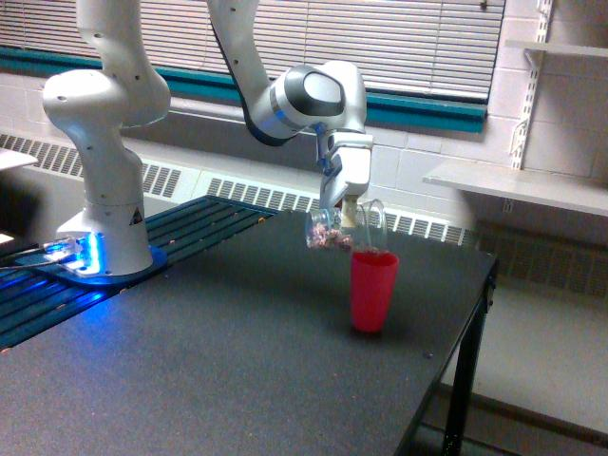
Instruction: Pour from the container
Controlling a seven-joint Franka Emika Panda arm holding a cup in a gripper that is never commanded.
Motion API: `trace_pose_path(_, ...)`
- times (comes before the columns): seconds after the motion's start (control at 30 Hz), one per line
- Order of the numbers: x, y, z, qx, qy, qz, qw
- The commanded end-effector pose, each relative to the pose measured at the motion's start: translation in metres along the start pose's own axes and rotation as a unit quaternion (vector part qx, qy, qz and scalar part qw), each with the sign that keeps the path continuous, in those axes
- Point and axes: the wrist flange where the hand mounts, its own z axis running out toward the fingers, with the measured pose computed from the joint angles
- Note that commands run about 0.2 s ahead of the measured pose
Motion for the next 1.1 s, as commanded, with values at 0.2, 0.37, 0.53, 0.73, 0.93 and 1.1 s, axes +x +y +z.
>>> trace_pose_path(0.2, -0.002, -0.006, 0.003, -0.005, -0.011, -0.031, 0.9994)
trace_pose_path(0.37, 0.002, -0.004, 0.004, -0.009, -0.011, -0.033, 0.9993)
trace_pose_path(0.53, 0.004, -0.005, 0.003, -0.011, -0.013, -0.039, 0.9991)
trace_pose_path(0.73, 0.007, -0.003, 0.002, -0.012, -0.010, -0.035, 0.9993)
trace_pose_path(0.93, 0.006, -0.004, 0.003, -0.015, -0.014, -0.040, 0.9990)
trace_pose_path(1.1, 0.007, -0.004, 0.002, -0.015, -0.014, -0.045, 0.9988)
